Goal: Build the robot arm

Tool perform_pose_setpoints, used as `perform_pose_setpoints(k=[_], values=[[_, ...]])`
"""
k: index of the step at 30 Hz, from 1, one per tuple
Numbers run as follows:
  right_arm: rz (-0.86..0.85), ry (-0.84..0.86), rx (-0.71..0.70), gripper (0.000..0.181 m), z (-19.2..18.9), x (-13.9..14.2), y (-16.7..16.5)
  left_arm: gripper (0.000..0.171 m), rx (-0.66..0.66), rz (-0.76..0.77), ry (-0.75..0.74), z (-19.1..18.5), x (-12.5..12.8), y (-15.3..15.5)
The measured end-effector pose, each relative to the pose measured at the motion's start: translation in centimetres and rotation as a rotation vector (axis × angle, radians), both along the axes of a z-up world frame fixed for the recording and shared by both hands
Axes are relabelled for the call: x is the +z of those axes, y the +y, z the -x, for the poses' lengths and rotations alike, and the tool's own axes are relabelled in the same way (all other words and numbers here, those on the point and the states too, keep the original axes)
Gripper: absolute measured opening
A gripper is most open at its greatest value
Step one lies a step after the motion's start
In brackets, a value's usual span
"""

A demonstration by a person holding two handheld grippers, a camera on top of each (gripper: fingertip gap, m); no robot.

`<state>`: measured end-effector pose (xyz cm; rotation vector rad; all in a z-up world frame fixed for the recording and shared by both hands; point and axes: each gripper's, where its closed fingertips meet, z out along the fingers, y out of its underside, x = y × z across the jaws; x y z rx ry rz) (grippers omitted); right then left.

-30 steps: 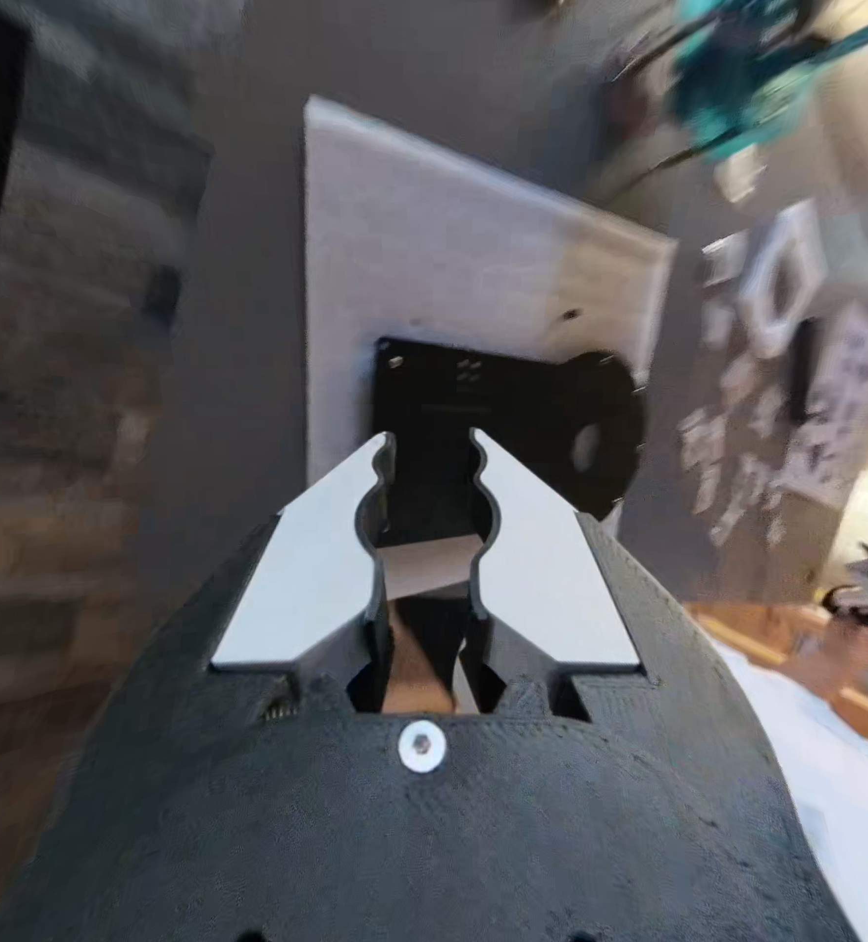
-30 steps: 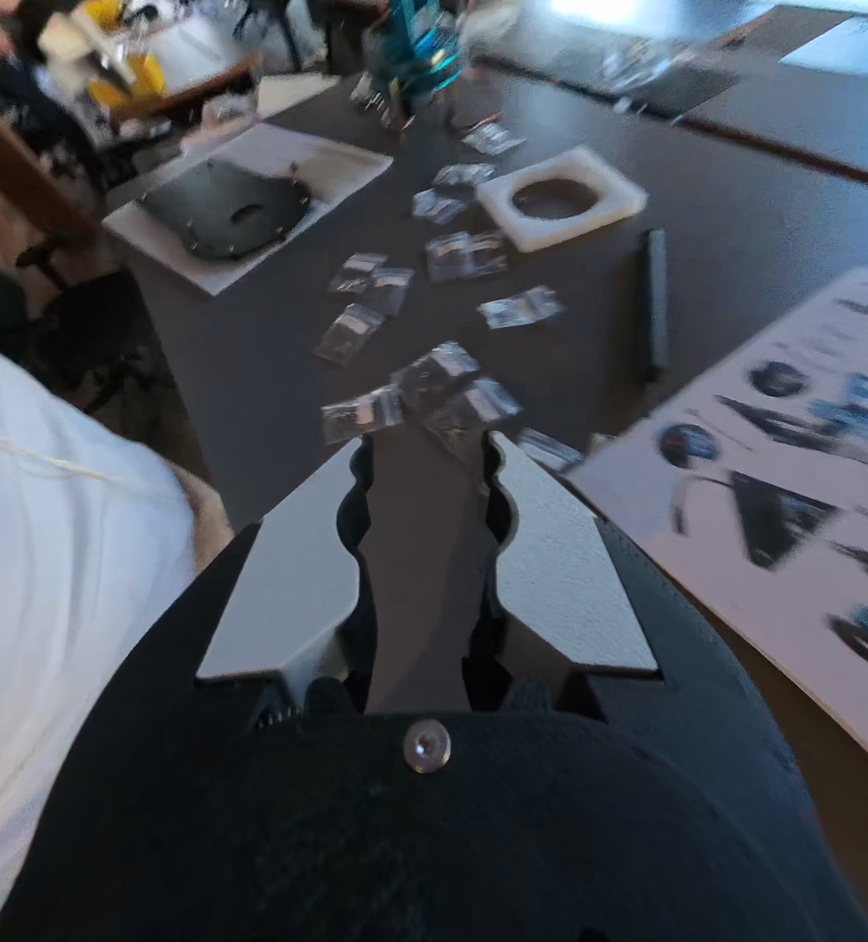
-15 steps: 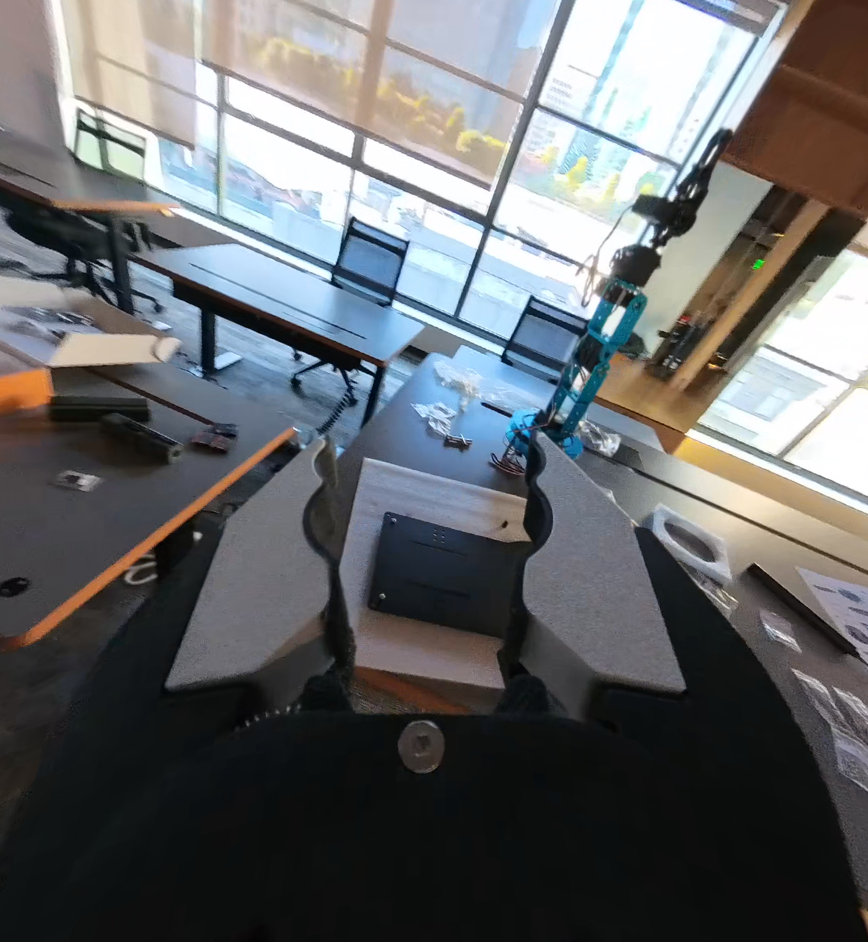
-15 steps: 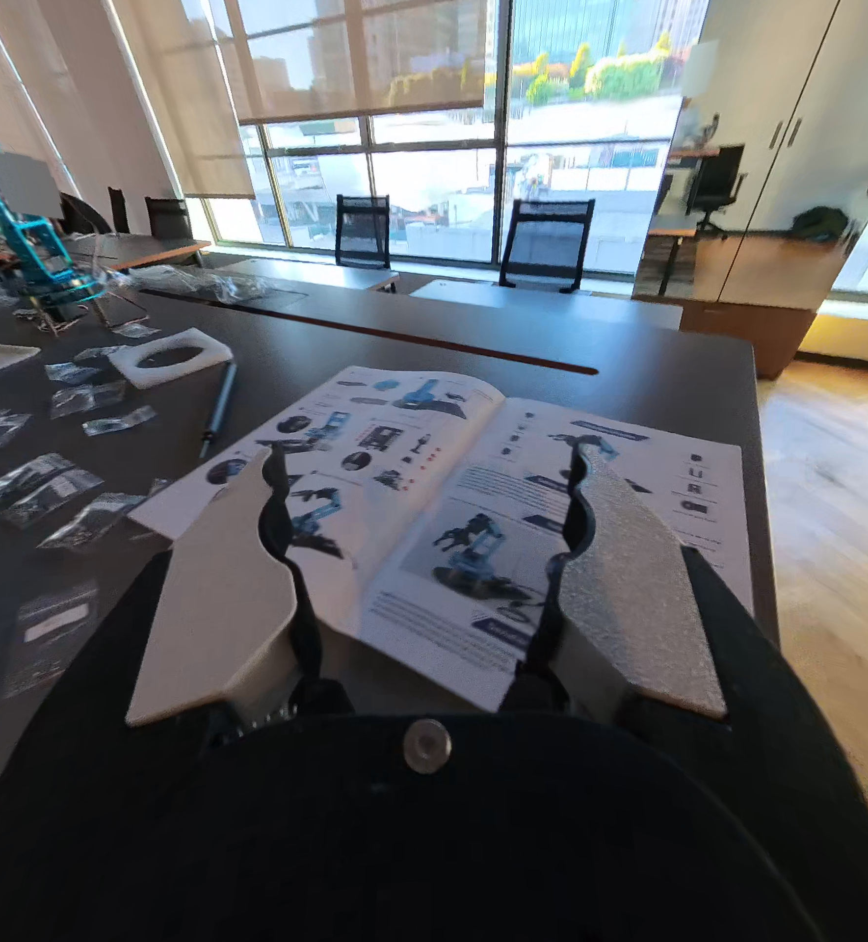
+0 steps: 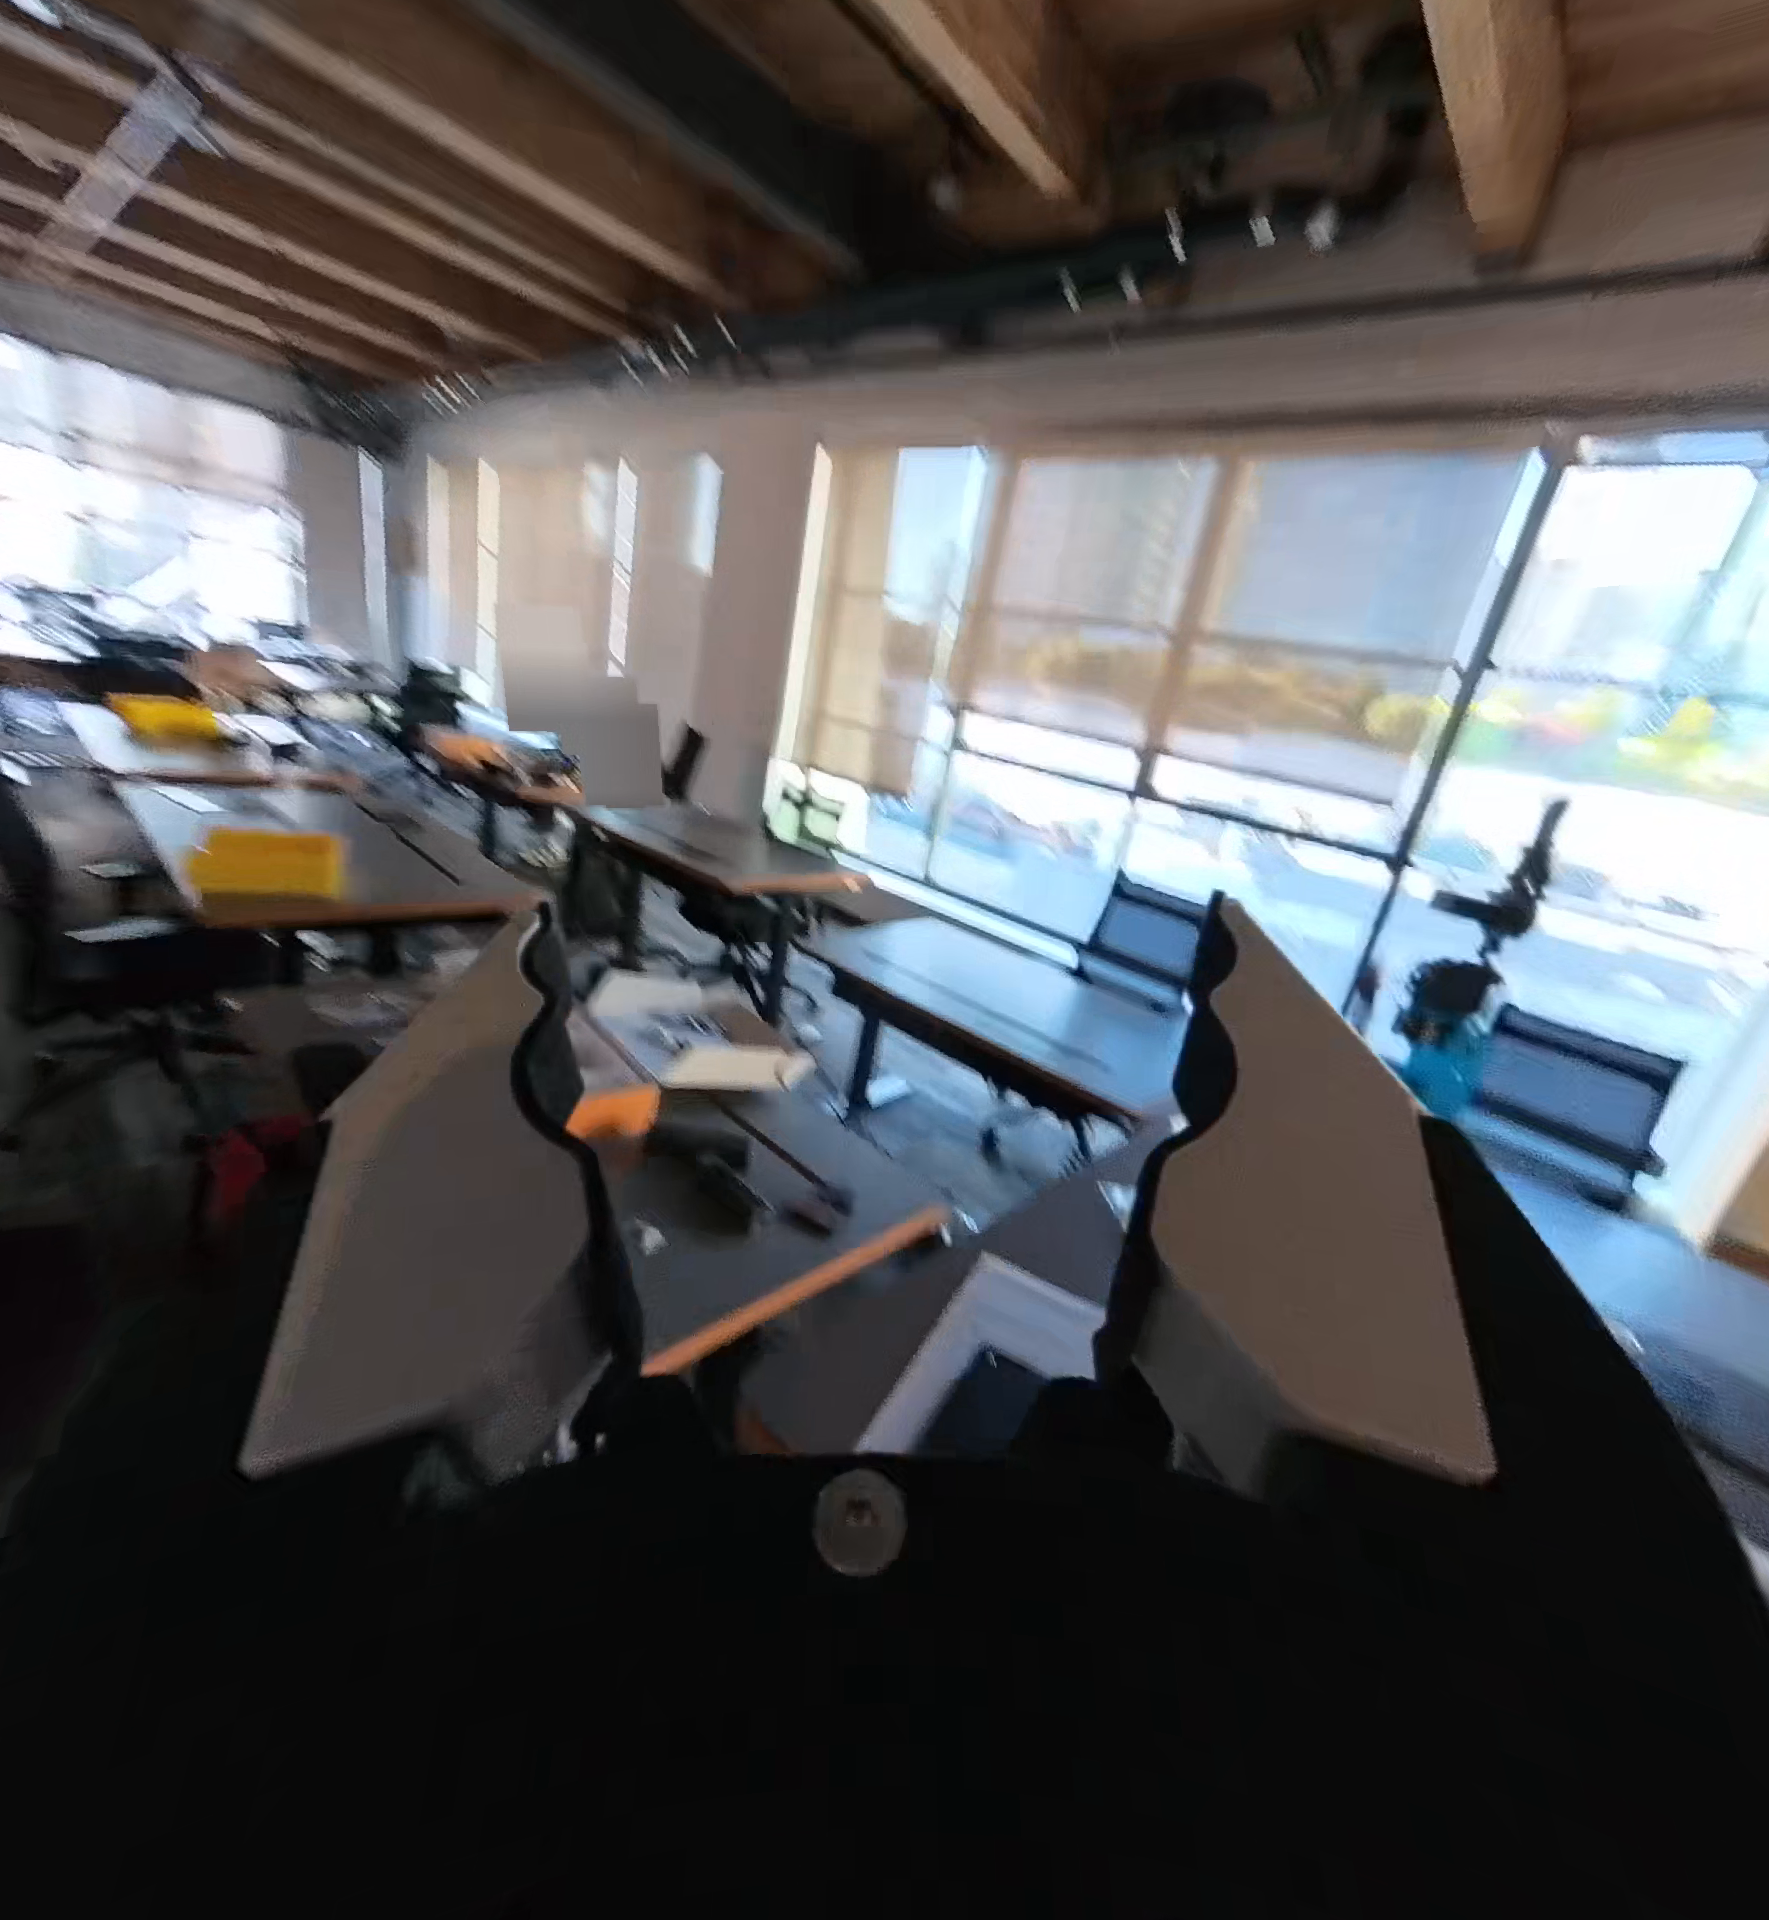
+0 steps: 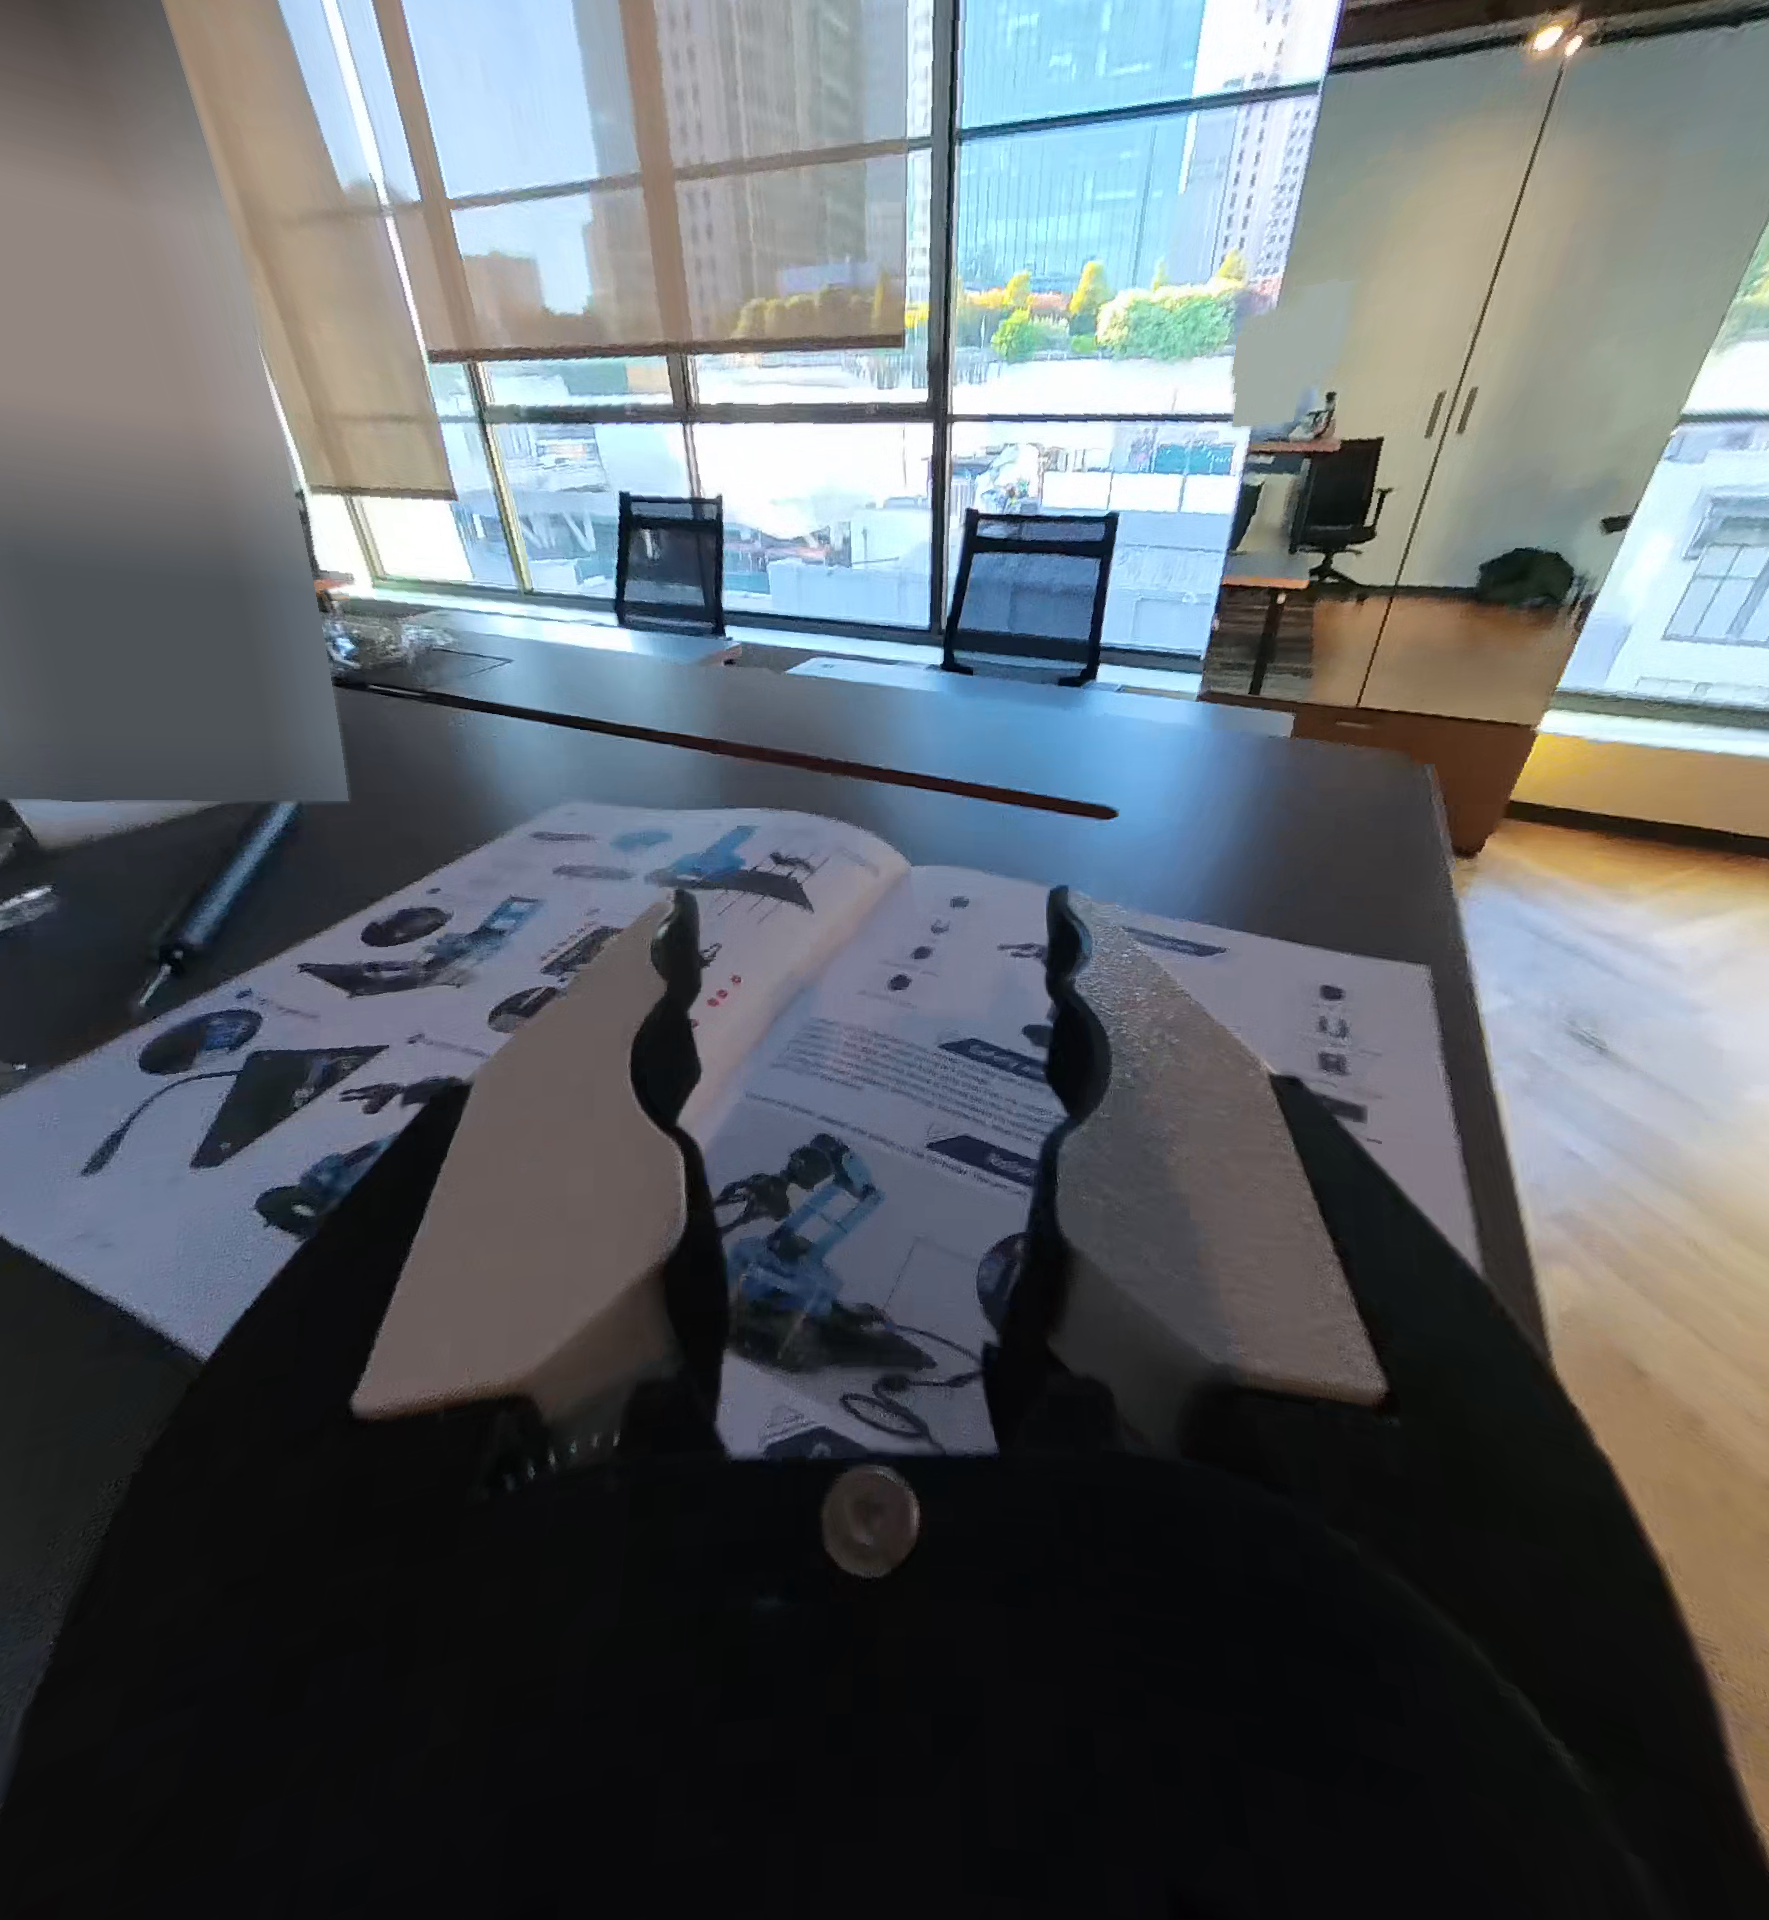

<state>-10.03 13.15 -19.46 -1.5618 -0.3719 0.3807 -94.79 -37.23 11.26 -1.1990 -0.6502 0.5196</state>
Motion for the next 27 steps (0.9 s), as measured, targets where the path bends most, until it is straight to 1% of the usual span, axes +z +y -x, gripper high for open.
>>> perform_pose_setpoints(k=[2, 7, 10, 13, 18, 20, 22, 27], values=[[0.036, 0.039, 0.037, 0.064, 0.7, -0.3, 0.0, 0.116, 0.071, -0.061, 0.026, -0.8, 1.0, -1.3], [0.110, -0.001, 0.013, 0.060, 0.3, -2.0, 0.5, 0.124, 0.143, -0.110, -0.098, -1.0, -0.6, -2.8], [0.150, 0.032, 0.006, 0.057, 0.1, -2.4, 0.4, 0.124, 0.209, -0.165, -0.113, -1.1, -0.5, -4.2], [0.159, -0.014, -0.030, 0.053, -0.4, -2.8, 0.6, 0.124, 0.287, -0.153, -0.148, -0.8, -0.6, -5.5], [0.148, -0.071, -0.103, 0.044, -1.9, -2.8, 0.8, 0.121, 0.397, -0.157, -0.150, -0.6, 0.0, -7.4], [0.148, -0.078, -0.144, 0.041, -2.6, -2.8, 1.0, 0.120, 0.426, -0.126, -0.157, -0.5, -0.4, -7.9], [0.149, -0.073, -0.154, 0.040, -2.7, -2.7, 1.0, 0.118, 0.442, -0.118, -0.157, -0.6, -0.7, -8.3], [0.111, -0.037, -0.134, 0.040, -2.6, -1.8, 0.8, 0.110, 0.479, -0.227, -0.174, -0.8, -1.4, -10.8]])
